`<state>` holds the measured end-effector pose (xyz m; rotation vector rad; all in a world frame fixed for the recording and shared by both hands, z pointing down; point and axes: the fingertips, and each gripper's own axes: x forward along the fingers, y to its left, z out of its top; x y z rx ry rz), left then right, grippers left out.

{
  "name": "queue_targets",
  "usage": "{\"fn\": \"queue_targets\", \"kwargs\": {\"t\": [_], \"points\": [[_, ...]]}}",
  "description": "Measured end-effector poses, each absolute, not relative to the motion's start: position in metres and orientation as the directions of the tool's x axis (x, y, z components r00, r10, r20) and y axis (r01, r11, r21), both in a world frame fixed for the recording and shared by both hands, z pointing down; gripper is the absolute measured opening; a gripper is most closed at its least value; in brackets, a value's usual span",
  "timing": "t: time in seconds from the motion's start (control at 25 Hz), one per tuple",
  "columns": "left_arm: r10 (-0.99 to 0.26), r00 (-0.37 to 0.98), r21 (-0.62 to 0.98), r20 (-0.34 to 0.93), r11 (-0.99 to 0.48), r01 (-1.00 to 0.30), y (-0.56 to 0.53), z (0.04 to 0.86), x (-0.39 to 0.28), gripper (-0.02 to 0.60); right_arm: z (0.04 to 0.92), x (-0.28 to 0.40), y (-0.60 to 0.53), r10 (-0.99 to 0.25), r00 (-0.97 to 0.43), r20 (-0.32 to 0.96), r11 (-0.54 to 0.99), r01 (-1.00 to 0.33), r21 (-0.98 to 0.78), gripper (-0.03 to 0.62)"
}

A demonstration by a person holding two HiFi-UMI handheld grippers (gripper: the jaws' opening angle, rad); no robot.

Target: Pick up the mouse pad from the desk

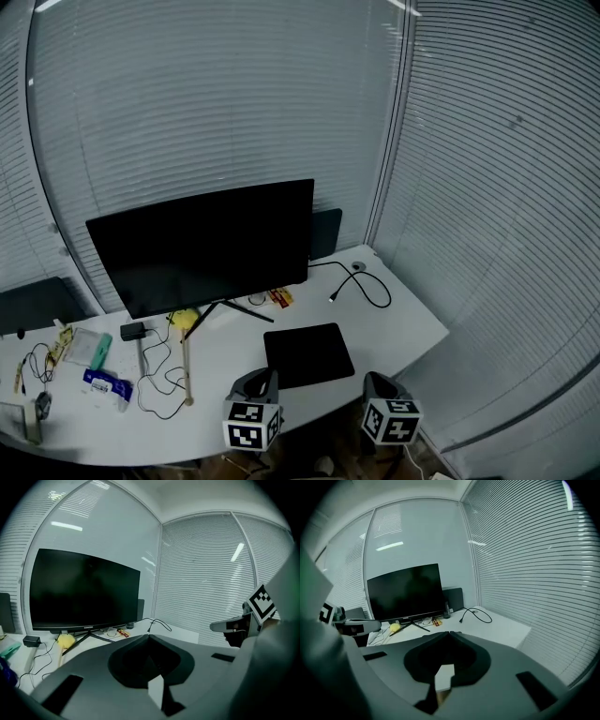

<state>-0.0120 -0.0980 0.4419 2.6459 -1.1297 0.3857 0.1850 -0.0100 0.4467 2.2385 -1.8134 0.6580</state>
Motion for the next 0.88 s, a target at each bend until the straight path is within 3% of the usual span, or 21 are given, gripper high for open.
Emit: {"fn": "queue_targets", "kwargs": {"t": [0.88], "points": [[-0.8, 0.452, 0.099, 0.393, -0.452, -0.886, -0.152, 0.461, 0.025, 0.018, 0.463, 0.251, -0.123, -0.865, -0.075, 0.496, 0.0, -0.989, -0.148, 0.034]]}}
